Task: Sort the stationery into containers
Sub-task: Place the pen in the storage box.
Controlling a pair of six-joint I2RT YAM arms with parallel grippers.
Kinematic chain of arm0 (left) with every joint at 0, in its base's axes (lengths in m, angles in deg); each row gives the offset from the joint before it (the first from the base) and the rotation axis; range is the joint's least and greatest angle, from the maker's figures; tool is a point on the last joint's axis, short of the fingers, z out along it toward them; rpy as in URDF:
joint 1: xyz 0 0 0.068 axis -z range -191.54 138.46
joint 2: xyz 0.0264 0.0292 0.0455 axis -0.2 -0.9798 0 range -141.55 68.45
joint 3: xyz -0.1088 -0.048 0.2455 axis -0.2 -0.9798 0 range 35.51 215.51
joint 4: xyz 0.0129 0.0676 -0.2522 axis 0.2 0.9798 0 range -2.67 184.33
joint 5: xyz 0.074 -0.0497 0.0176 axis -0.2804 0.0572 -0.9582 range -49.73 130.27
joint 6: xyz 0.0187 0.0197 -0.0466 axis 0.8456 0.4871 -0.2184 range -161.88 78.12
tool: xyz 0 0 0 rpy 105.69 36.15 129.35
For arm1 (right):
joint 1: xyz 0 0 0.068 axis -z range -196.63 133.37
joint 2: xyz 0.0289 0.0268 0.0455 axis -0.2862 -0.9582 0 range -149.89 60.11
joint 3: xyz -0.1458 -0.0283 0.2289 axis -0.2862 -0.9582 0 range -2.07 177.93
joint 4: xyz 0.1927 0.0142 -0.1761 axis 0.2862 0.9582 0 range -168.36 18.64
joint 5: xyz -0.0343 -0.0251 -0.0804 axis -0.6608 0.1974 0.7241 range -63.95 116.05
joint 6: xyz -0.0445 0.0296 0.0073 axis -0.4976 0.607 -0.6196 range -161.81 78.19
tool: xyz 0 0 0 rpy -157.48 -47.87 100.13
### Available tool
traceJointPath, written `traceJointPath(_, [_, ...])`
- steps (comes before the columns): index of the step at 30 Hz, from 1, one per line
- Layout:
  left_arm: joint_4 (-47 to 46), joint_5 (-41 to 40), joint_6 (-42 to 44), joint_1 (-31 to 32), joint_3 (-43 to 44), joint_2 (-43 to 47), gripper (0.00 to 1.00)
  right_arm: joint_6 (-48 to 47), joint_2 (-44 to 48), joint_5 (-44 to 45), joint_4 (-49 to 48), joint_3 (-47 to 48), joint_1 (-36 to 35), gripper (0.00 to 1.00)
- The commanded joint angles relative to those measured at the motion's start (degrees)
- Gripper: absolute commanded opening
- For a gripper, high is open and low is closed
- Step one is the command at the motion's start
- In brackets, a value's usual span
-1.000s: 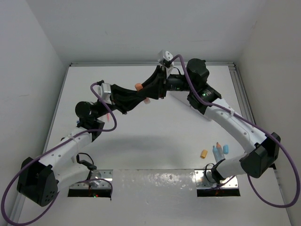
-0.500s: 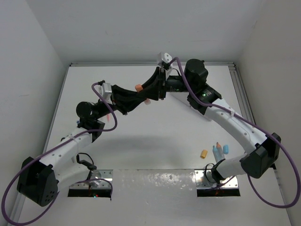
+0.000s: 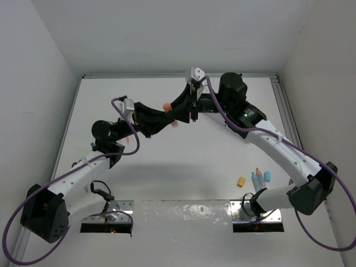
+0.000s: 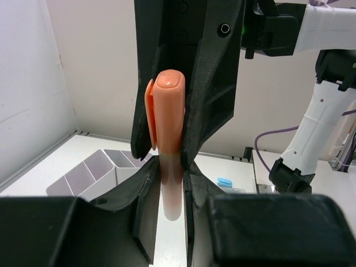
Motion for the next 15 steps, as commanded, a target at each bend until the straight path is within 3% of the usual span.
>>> traceJointPath(1, [-6.31, -1.0, -0.02, -0.08, 1.02, 1.07, 0.0, -2.1, -0.21, 1.39, 4.62, 0.7, 0.39, 0.31])
traceJointPath(4, [-6.57, -0.83, -0.02, -0.16, 0.84, 1.16, 0.0, -2.27, -0.64, 0.87, 4.8, 1.05, 0.39, 0.27])
traceJointPath(5, [-6.66, -0.83, -0.11, -0.16, 0.84, 1.25, 0.0, -2.19, -0.91, 0.78, 4.97, 1.22, 0.39, 0.22])
traceJointPath(6, [-6.66, -0.74, -0.02, -0.16, 0.84, 1.16, 0.0, -2.1, -1.08, 0.6, 5.23, 1.4, 0.21, 0.06])
traceJointPath(7, [-6.75, -0.91, -0.02, -0.16, 0.75, 1.16, 0.0, -2.19, -1.17, 0.34, 5.15, 1.75, 0.38, 0.0])
traceJointPath(15, [-4.99, -4.6, -0.02, -0.08, -0.3, 1.77, 0.0, -1.14, -0.82, 0.24, 2.43, 0.17, 0.39, 0.0])
